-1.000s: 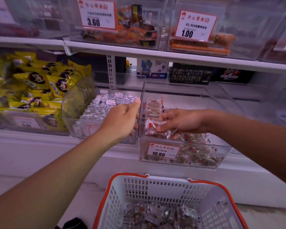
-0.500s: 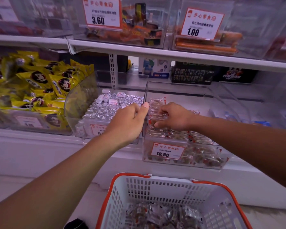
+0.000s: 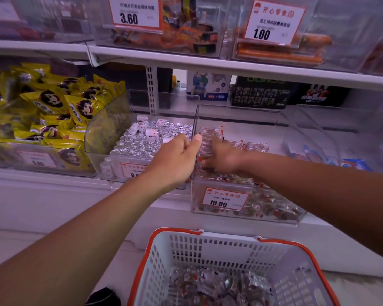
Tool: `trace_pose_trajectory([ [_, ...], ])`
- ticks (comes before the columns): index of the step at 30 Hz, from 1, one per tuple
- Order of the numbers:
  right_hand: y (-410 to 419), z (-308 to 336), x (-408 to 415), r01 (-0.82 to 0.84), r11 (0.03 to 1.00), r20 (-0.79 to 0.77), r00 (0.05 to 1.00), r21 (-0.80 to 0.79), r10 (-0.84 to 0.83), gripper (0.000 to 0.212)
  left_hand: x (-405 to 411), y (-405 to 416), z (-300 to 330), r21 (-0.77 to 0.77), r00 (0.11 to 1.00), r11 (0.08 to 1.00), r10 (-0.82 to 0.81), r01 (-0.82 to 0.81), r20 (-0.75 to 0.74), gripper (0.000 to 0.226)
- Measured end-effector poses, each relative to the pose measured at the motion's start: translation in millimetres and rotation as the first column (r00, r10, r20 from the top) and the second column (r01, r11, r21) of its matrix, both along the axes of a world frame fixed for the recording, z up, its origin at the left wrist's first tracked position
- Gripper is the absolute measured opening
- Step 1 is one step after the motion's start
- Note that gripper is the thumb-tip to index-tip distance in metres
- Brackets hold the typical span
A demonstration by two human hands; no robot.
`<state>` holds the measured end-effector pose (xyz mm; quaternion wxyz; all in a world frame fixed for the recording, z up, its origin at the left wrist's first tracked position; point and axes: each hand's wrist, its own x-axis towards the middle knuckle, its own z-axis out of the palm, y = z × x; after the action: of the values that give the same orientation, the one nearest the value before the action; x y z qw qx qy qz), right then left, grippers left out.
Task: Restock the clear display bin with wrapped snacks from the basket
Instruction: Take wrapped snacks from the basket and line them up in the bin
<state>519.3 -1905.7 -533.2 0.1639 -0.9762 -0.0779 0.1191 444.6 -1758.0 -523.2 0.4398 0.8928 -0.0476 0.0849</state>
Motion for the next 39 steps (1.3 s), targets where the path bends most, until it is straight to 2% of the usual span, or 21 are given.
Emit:
trace_pose_trajectory([
  [7, -21, 2, 7, -0.065, 0.997, -0.029, 0.998, -0.043, 0.063, 0.092, 0, -2, 3, 0.007, 1.0, 1.0, 0.026, -0.026, 0.017, 0.051],
  [9, -25, 8, 6, -0.048, 0.999, 0.0, 0.999, 0.027, 0.048, 0.084, 1, -3, 5, 0.059, 0.996, 0.995, 0.074, -0.077, 0.047, 0.049],
  [11, -29, 19, -1, -0.039, 0.993, 0.13, 0.991, 0.114, 0.024, 0.07, 1, 1, 10, 0.089, 0.988, 0.988, 0.113, -0.123, 0.108, 0.043],
  [13, -36, 27, -17, -0.053, 0.973, 0.408, 0.912, 0.222, -0.043, 0.051, -3, 12, 15, 0.081, 0.994, 0.996, 0.026, -0.035, 0.103, 0.041],
  [14, -39, 29, -30, -0.082, 0.954, 0.571, 0.814, 0.289, -0.103, 0.036, -7, 18, 17, 0.088, 0.997, 0.994, -0.07, 0.067, 0.031, 0.04],
  [15, -42, 30, -49, -0.146, 0.923, 0.71, 0.685, 0.357, -0.166, 0.021, -12, 24, 19, 0.107, 0.978, 0.976, -0.177, 0.188, -0.107, 0.038],
  [16, -47, 26, -70, -0.238, 0.887, 0.811, 0.545, 0.395, -0.215, 0.011, -19, 29, 17, 0.133, 0.919, 0.942, -0.257, 0.307, -0.3, 0.036],
  [17, -52, 16, -92, -0.338, 0.854, 0.874, 0.423, 0.396, -0.238, 0.008, -25, 33, 12, 0.169, 0.818, 0.896, -0.28, 0.41, -0.503, 0.036],
  [18, -56, -2, -112, -0.419, 0.823, 0.904, 0.351, 0.383, -0.242, 0.009, -30, 33, 3, 0.214, 0.699, 0.839, -0.244, 0.499, -0.672, 0.035],
  [19, -57, -25, -129, -0.462, 0.798, 0.906, 0.352, 0.386, -0.235, 0.009, -34, 31, -10, 0.258, 0.593, 0.777, -0.177, 0.574, -0.786, 0.033],
  [21, -57, -85, -153, -0.395, 0.795, 0.834, 0.501, 0.459, -0.233, 0.009, -40, 18, -46, 0.347, 0.503, 0.66, -0.055, 0.667, -0.863, 0.032],
  [23, -59, -153, -169, -0.176, 0.874, 0.652, 0.734, 0.453, -0.19, 0.009, -48, 0, -90, 0.401, 0.519, 0.606, -0.023, 0.687, -0.855, 0.027],
  [25, -71, -218, -187, 0.016, 0.961, 0.226, 0.971, 0.275, -0.081, 0.014, -61, -14, -137, 0.396, 0.535, 0.634, -0.032, 0.664, -0.844, 0.023],
  [26, -83, -246, -197, 0.043, 0.984, -0.014, 0.999, 0.172, -0.041, 0.02, -70, -19, -158, 0.396, 0.535, 0.645, -0.025, 0.654, -0.844, 0.028],
  [27, -97, -270, -210, 0.073, 0.992, -0.224, 0.973, 0.106, -0.048, 0.031, -81, -25, -178, 0.393, 0.515, 0.635, -0.01, 0.665, -0.857, 0.035],
  [29, -126, -306, -232, 0.273, 0.962, -0.495, 0.835, -0.008, -0.241, 0.05, -105, -40, -218, 0.339, 0.426, 0.626, 0.012, 0.703, -0.905, 0.045],
  [31, -146, -329, -246, 0.389, 0.912, -0.632, 0.676, -0.13, -0.379, 0.036, -126, -57, -256, 0.236, 0.314, 0.715, 0.024, 0.658, -0.949, 0.061],
  [33, -160, -348, -246, 0.388, 0.898, -0.703, 0.579, -0.208, -0.413, 0.026, -138, -74, -290, 0.163, 0.277, 0.843, 0.017, 0.513, -0.961, 0.08],
  [35, -163, -361, -245, 0.365, 0.895, -0.716, 0.55, -0.256, -0.429, 0.051, -148, -85, -319, 0.13, 0.285, 0.924, 0.024, 0.36, -0.958, 0.099],
  [37, -161, -373, -246, 0.335, 0.898, -0.71, 0.557, -0.284, -0.432, 0.07, -153, -94, -345, 0.125, 0.265, 0.955, 0.052, 0.267, -0.963, 0.11],
  [39, -150, -382, -249, 0.334, 0.903, -0.708, 0.567, -0.269, -0.421, 0.07, -158, -103, -367, 0.169, 0.248, 0.955, 0.106, 0.246, -0.963, 0.112],
])
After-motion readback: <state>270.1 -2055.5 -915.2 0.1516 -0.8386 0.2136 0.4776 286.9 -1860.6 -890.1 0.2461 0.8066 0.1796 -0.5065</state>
